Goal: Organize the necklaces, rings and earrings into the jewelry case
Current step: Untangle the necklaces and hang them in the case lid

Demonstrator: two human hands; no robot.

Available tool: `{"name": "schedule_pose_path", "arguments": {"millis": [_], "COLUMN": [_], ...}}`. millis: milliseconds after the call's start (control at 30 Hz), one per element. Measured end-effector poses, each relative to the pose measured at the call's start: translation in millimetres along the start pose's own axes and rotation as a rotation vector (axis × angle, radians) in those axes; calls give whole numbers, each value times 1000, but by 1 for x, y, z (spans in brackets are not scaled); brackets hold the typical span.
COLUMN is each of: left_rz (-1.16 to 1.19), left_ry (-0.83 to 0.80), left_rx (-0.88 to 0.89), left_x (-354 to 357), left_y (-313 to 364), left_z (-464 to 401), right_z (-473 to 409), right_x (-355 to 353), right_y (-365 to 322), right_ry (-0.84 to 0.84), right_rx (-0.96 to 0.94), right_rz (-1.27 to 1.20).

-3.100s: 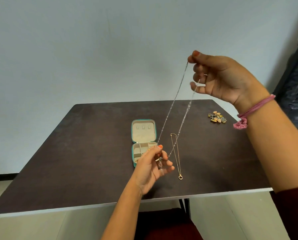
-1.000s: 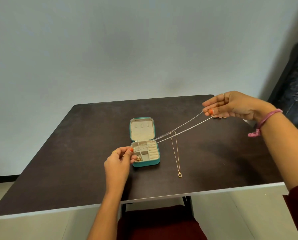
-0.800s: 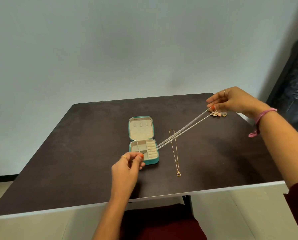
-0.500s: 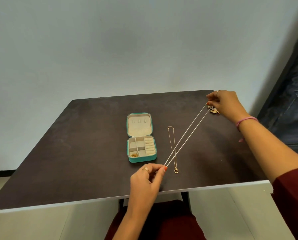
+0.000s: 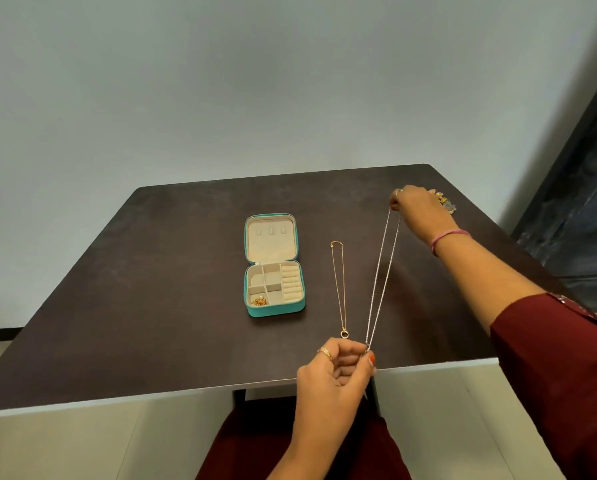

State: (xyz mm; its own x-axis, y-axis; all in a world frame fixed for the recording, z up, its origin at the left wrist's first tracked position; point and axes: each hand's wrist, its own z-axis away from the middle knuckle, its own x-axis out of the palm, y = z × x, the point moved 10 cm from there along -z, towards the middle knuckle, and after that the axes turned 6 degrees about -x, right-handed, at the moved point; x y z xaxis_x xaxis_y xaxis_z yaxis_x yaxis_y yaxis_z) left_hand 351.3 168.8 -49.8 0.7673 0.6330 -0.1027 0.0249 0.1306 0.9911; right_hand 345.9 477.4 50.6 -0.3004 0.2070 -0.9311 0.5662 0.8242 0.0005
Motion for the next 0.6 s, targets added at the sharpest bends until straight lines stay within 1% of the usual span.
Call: {"name": "schedule_pose_path", "arguments": {"millis": [200,300,433,500,600], "left_rz": [27,-4,-133,-234,-378], "left_ry": [58,101,157,174,158], "left_rx": [14,69,187,288,426], "left_x": [-2,-7,-10,-10,-2], "left_y": [1,7,18,25,28], "left_z": [-8,-11,-14,-15,-15], "right_z": [-22,-32,-37,-35,-28], "right_x": [21,34,36,46,86], "right_y": [4,11,15,18,10], "right_ry": [12,14,121,97,-113], "right_rx": [38,75,152,255,484], "right_rz": [-119,-230,-452,-680,-1303]}}
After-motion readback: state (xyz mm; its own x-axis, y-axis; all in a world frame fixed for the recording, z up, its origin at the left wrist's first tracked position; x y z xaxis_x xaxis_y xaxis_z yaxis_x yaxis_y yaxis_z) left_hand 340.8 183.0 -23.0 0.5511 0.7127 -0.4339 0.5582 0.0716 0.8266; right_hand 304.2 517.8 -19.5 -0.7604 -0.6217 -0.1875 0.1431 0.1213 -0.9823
